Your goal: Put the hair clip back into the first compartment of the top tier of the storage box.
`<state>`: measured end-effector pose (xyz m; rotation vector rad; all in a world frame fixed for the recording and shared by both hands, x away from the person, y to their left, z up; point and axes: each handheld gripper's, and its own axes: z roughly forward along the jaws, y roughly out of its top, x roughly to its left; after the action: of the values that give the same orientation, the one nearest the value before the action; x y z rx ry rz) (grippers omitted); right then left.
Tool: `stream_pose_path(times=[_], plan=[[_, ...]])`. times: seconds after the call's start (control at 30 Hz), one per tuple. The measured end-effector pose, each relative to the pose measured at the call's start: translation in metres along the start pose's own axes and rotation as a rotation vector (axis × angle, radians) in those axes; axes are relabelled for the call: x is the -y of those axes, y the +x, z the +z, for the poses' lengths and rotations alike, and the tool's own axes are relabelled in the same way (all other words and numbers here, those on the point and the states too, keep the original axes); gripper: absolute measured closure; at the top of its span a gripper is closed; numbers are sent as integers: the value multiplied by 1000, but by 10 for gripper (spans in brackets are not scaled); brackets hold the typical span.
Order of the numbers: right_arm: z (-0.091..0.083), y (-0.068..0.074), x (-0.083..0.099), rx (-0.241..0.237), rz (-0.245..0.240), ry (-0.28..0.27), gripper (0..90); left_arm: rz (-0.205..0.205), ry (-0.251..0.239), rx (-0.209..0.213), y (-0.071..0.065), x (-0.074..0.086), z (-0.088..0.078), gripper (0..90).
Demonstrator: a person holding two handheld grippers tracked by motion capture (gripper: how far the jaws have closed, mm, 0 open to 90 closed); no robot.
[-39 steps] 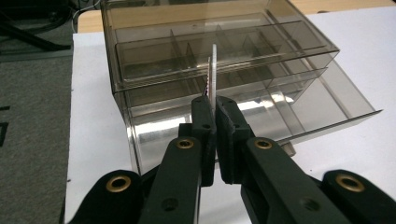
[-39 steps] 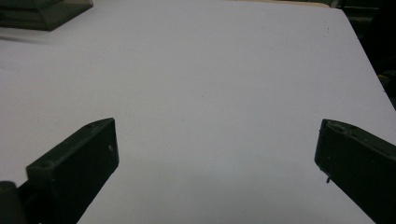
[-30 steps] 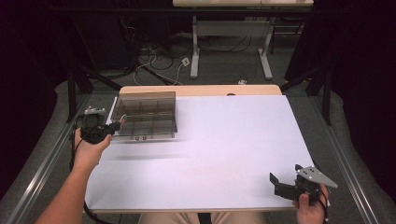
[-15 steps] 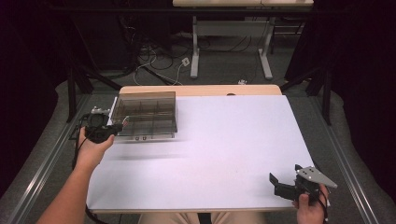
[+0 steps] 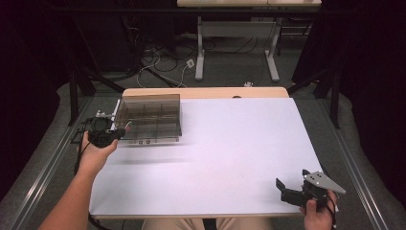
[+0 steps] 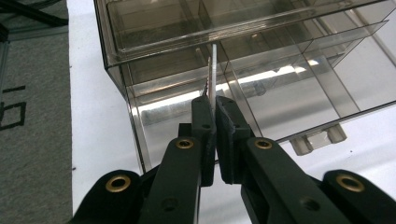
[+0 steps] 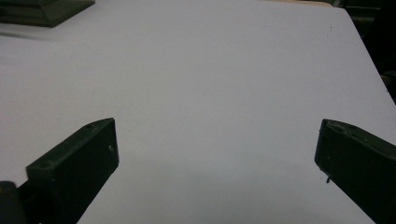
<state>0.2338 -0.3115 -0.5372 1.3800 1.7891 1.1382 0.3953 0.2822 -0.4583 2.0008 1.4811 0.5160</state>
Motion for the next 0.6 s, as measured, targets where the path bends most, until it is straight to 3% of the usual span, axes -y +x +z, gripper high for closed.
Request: stream_pose_path(times=[0.6], plan=[[0,-1,0,0,-3,5,0,-8,-1,-30,1,-1,3,870]])
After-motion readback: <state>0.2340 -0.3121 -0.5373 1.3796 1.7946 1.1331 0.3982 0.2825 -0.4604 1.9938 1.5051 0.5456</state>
